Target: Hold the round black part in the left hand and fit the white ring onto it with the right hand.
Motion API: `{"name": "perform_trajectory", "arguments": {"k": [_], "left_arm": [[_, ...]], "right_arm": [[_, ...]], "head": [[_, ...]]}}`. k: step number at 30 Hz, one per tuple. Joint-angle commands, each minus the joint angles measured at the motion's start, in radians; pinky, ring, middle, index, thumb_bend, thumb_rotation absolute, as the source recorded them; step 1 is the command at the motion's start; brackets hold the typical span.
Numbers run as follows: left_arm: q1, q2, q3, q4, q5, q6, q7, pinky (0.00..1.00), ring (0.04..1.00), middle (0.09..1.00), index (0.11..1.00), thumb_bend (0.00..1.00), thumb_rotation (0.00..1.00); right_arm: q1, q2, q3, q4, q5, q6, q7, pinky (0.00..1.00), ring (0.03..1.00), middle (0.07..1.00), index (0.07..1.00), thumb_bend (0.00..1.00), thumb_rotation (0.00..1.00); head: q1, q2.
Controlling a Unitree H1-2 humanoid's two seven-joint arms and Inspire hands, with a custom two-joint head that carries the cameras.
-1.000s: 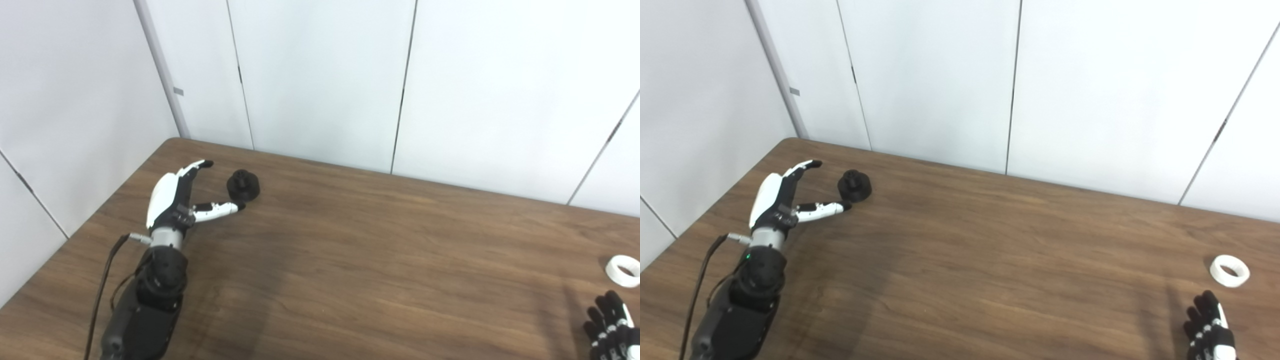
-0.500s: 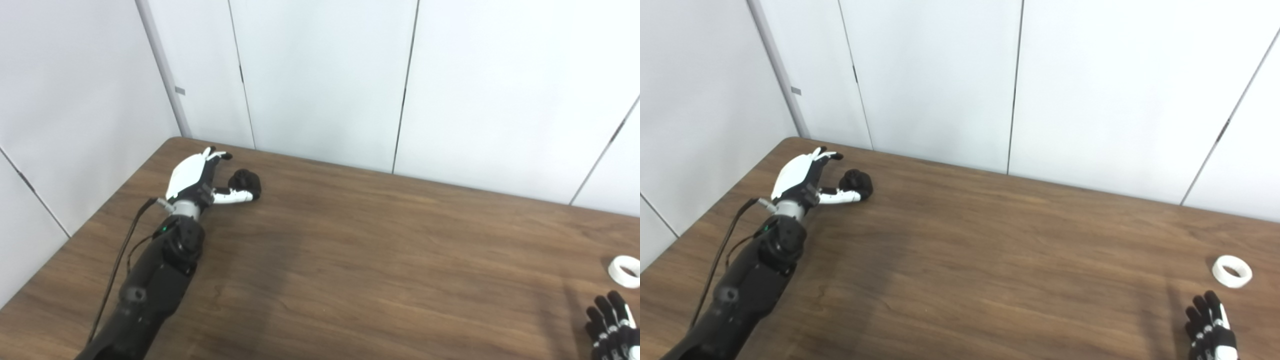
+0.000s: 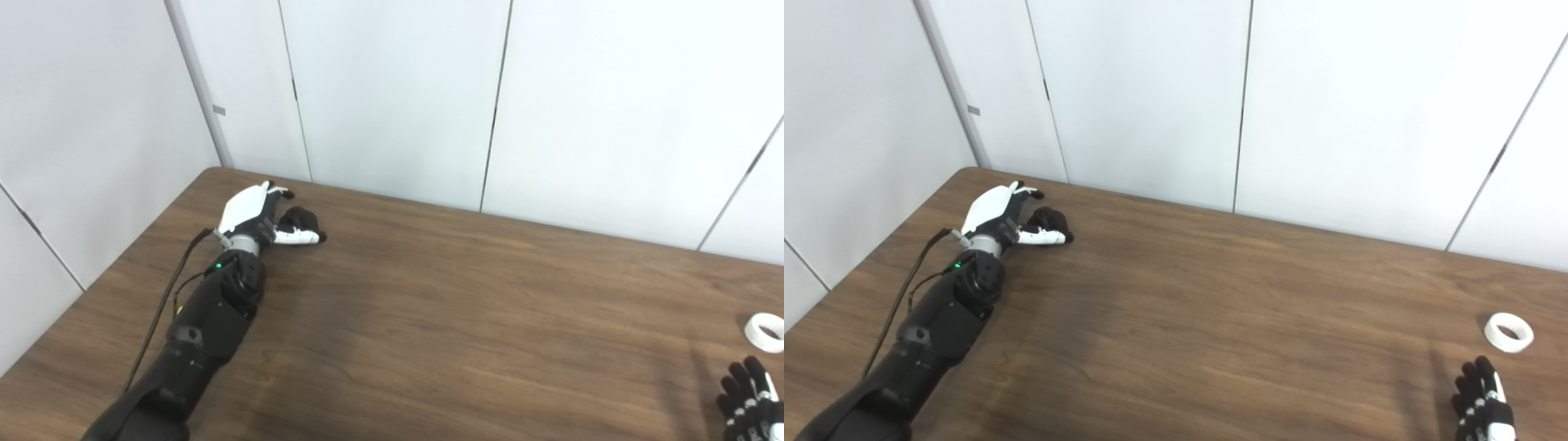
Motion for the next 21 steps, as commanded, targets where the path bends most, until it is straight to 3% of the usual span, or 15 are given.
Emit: {"name": "perform_trajectory", "arguments": {"k": [1, 21], "left_arm": [[-0.057, 0.043, 0.001, -0.006, 0.017, 0.004, 0.018, 1.00, 1.000, 0.998, 0.837, 1.00, 0.40], [-0.068, 0.051, -0.011, 0.062, 0.000, 0.029, 0.012, 1.00, 1.000, 0.966, 0.822, 1.00, 0.38]], "right_arm": [[0.011, 0.003, 0.005, -0.014, 0.010, 0.009, 0.006, 1.00, 0.982, 0.976, 0.986, 0.48, 1.00], [0.013, -0.001, 0.006, -0.017, 0.013, 0.008, 0.005, 1.00, 0.986, 0.981, 0.991, 0.46, 1.00]], "head": [[0.000, 0.001], [-0.001, 0.006]]}}
